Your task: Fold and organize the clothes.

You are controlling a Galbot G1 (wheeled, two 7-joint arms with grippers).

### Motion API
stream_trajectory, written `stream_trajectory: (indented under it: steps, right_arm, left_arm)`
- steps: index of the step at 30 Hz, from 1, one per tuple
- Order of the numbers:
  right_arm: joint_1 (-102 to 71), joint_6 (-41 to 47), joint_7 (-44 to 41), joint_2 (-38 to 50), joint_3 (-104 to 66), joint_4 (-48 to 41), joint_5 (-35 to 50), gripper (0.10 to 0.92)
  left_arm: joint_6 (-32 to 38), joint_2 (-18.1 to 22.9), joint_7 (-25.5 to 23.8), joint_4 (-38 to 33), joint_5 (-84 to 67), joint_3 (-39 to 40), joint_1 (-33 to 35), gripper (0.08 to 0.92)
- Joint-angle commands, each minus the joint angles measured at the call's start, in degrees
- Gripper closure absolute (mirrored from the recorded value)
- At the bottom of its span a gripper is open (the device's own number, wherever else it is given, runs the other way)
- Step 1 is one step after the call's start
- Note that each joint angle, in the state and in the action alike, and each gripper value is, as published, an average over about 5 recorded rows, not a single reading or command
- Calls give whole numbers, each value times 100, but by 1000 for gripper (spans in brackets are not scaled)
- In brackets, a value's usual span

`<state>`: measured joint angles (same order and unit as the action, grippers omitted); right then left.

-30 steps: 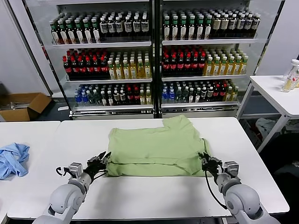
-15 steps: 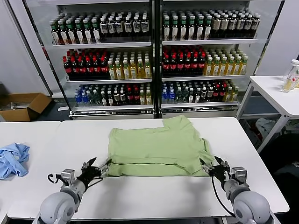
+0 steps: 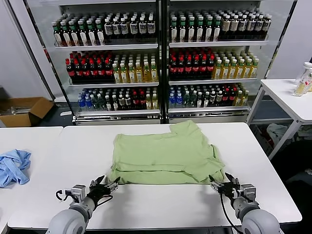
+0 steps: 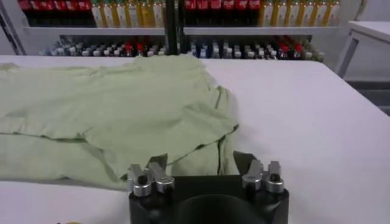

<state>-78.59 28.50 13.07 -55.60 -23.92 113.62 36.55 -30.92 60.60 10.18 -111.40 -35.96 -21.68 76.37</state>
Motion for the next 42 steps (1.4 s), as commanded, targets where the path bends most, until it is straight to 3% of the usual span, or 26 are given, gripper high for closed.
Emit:
stream_trajectory:
  steps: [1, 11, 14, 19, 26, 34, 37, 42]
  right_arm:
    - [-21, -27, -5, -28, 30, -230, 153, 517]
    - [-58, 23, -7, -5, 19, 38, 487, 802]
    - [-457, 119, 48, 110, -173, 647, 654, 883]
    - [-1313, 162, 30, 220, -411, 1615, 564, 916]
    - [-1838, 36, -17, 140, -291, 1854, -24, 916]
    - [-2275, 25, 24, 75, -342, 1988, -289, 916]
    - [-2412, 32, 10, 58, -460, 2208, -285, 881]
    - [-2167, 196, 65, 205, -1015, 2748, 98, 739]
  left_arm:
    - [-80, 84, 194, 161, 156, 151, -66, 458]
    - [30, 52, 231, -21, 230, 39, 96, 743]
    - [137, -145, 342, -489, 186, -219, 507, 830]
    - [-104, -530, 197, -1460, 175, -1025, 1681, 913]
    - [-207, -526, -159, -1641, 342, -1902, 2678, 915]
    - [-217, -382, -265, -1905, 976, -1796, 3059, 906]
    - [-218, -332, -260, -2074, 922, -1833, 2972, 855]
    - [-217, -351, -208, -2578, 586, -2212, 2759, 717]
